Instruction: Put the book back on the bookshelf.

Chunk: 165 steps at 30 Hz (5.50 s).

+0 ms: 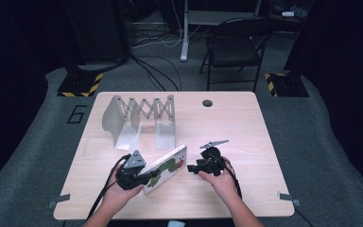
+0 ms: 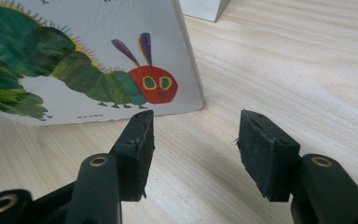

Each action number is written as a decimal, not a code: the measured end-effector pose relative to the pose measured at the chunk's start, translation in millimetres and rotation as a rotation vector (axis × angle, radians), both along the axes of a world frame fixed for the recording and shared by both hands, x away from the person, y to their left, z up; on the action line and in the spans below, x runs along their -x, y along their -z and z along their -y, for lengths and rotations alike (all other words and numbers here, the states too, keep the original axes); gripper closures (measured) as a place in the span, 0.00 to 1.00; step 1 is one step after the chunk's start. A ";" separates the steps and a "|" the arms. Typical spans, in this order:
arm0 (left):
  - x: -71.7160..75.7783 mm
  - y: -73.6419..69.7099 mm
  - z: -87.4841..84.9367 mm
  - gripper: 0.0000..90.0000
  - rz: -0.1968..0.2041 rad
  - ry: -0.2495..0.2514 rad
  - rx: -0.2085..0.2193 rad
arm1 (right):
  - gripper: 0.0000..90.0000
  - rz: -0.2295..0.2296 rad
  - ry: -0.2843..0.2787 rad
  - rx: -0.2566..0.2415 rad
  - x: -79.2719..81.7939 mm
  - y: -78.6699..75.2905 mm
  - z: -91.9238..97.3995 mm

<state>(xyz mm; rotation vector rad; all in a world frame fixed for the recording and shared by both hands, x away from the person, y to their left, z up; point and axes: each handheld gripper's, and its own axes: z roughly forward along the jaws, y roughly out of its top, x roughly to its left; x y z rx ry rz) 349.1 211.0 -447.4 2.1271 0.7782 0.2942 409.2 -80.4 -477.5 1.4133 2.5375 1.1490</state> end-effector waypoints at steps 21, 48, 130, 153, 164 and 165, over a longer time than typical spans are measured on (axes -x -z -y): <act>1.2 -11.2 -15.9 0.84 0.009 -0.050 0.033 | 0.51 0.008 0.017 -0.002 -0.8 0.9 8.7; -5.6 -26.8 -55.0 0.84 0.038 -0.153 0.061 | 0.51 0.005 0.038 -0.002 -3.5 3.6 13.3; -31.1 -35.1 -129.1 0.84 0.085 -0.528 0.067 | 0.51 -0.015 0.067 -0.021 -6.1 4.9 22.3; -62.0 -46.6 -116.3 0.84 0.091 -0.553 0.053 | 0.51 -0.012 0.068 -0.025 -5.9 3.4 24.2; -72.7 -40.8 -121.2 0.84 0.092 -0.590 0.041 | 0.51 -0.019 0.066 -0.021 -6.0 3.1 24.0; -72.7 -40.8 -121.2 0.84 0.092 -0.590 0.041 | 0.51 -0.019 0.066 -0.021 -6.0 3.1 24.0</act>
